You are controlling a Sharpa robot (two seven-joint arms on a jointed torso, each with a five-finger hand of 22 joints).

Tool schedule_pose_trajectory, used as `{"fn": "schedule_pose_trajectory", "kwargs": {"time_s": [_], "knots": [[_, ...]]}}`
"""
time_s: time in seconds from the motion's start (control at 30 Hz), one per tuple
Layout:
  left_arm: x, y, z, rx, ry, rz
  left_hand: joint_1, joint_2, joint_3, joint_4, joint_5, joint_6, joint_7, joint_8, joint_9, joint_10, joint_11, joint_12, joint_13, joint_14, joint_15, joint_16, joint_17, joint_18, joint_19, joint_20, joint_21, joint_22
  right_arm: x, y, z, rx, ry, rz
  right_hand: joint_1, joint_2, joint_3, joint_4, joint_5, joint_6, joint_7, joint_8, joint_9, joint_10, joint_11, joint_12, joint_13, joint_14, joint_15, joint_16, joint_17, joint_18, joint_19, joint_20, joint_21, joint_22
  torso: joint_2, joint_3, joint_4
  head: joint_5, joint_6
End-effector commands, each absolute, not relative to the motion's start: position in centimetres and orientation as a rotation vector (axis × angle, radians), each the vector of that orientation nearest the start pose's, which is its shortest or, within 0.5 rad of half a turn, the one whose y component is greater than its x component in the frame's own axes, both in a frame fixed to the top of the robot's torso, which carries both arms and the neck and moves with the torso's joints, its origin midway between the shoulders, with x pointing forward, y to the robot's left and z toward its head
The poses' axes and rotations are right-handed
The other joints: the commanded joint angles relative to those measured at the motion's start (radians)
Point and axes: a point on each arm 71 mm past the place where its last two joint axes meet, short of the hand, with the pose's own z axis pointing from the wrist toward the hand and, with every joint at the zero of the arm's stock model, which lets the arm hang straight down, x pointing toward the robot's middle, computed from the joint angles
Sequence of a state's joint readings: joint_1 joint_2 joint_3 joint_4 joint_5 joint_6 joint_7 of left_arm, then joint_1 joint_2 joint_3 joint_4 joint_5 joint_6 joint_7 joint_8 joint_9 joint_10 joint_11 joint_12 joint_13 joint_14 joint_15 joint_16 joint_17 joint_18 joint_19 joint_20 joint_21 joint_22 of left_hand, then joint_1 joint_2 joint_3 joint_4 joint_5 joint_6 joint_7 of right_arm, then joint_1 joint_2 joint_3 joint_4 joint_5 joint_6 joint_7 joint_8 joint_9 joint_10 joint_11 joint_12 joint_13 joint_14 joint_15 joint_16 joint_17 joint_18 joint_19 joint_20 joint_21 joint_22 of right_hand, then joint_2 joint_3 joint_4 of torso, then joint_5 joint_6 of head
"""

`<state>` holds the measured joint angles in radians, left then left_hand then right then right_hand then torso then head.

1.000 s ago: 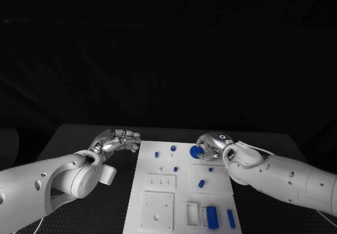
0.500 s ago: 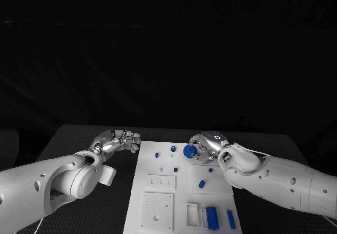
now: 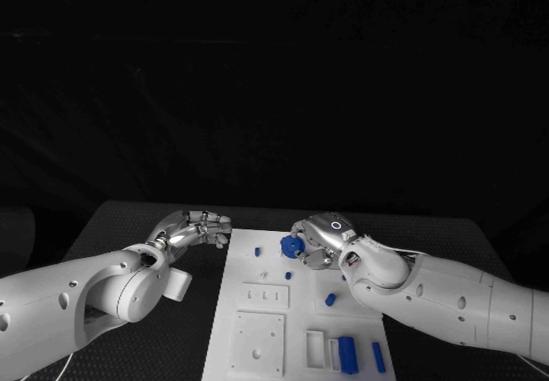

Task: Assemble the parts on the task board

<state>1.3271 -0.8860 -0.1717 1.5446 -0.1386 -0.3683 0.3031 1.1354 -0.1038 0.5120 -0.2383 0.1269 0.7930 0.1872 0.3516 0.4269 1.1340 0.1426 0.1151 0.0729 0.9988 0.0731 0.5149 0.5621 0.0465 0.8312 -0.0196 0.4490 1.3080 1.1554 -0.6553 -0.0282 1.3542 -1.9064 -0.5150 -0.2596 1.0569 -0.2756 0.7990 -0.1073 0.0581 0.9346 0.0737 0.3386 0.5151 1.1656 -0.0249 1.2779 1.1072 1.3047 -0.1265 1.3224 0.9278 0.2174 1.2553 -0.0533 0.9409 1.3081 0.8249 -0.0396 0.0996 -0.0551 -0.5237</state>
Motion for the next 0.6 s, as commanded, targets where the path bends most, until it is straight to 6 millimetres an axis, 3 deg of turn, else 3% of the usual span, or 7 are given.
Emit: {"fn": "schedule_pose_trajectory", "kwargs": {"time_s": [0.03, 0.3, 0.5, 0.6], "knots": [[49.0, 22.5, -16.6, -0.938, 1.533, -1.370, -0.008, 0.000, 0.001, -0.006, -0.001, -0.002, 0.001, -0.005, 0.001, -0.003, 0.003, -0.005, -0.001, 0.002, 0.005, -0.005, 0.002, 0.018, -0.007, -0.003, 0.003, 0.020, 50.6, -14.8, -19.4, -0.391, 1.335, 0.403, 0.001, -0.009, 0.005, 0.000, -0.004, 0.106, 0.013, -0.004, 0.000, 0.007, 0.000, -0.004, -0.001, 0.001, -0.004, -0.005, 0.001, 0.044, -0.001, -0.005, 0.005, 0.017, 0.000, -0.0015, 0.0018, -0.005, -0.002], [49.1, 22.4, -16.6, -0.937, 1.533, -1.369, -0.008, 0.000, 0.002, -0.007, -0.001, -0.002, 0.001, -0.005, 0.001, -0.003, 0.003, -0.005, -0.001, 0.002, 0.005, -0.006, 0.002, 0.018, -0.007, -0.003, 0.003, 0.020, 50.6, -13.2, -20.2, -0.413, 1.348, 0.416, 0.002, -0.010, 0.007, 0.000, -0.004, 0.106, 0.013, -0.005, 0.000, 0.005, 0.001, -0.006, -0.004, 0.001, -0.004, -0.005, 0.001, 0.044, -0.002, -0.005, 0.005, 0.017, 0.001, -0.0014, 0.0016, 0.002, -0.006], [49.1, 22.4, -16.5, -0.930, 1.534, -1.370, -0.008, 0.000, 0.002, -0.007, -0.001, -0.002, 0.001, -0.005, 0.001, -0.003, 0.003, -0.005, -0.001, 0.002, 0.005, -0.006, 0.003, 0.018, -0.007, -0.003, 0.003, 0.020, 50.6, -12.7, -20.9, -0.416, 1.362, 0.419, 0.001, -0.011, 0.007, 0.001, -0.004, 0.104, 0.014, -0.006, 0.000, 0.001, 0.001, -0.010, -0.008, 0.001, -0.004, -0.006, 0.001, 0.044, -0.002, -0.004, 0.005, 0.017, 0.002, -0.0041, 0.0022, 0.002, -0.014], [49.1, 22.5, -16.5, -0.930, 1.534, -1.369, -0.008, 0.000, 0.002, -0.007, -0.001, -0.002, 0.001, -0.005, 0.001, -0.003, 0.003, -0.005, -0.001, 0.002, 0.005, -0.006, 0.003, 0.018, -0.007, -0.003, 0.003, 0.020, 50.7, -12.4, -21.2, -0.417, 1.370, 0.417, 0.001, -0.012, 0.007, 0.001, -0.004, 0.104, 0.014, -0.006, 0.000, 0.000, 0.001, -0.011, -0.009, 0.001, -0.004, -0.006, 0.001, 0.044, -0.002, -0.004, 0.005, 0.017, 0.002, -0.0027, -0.0005, 0.006, -0.015]]}}
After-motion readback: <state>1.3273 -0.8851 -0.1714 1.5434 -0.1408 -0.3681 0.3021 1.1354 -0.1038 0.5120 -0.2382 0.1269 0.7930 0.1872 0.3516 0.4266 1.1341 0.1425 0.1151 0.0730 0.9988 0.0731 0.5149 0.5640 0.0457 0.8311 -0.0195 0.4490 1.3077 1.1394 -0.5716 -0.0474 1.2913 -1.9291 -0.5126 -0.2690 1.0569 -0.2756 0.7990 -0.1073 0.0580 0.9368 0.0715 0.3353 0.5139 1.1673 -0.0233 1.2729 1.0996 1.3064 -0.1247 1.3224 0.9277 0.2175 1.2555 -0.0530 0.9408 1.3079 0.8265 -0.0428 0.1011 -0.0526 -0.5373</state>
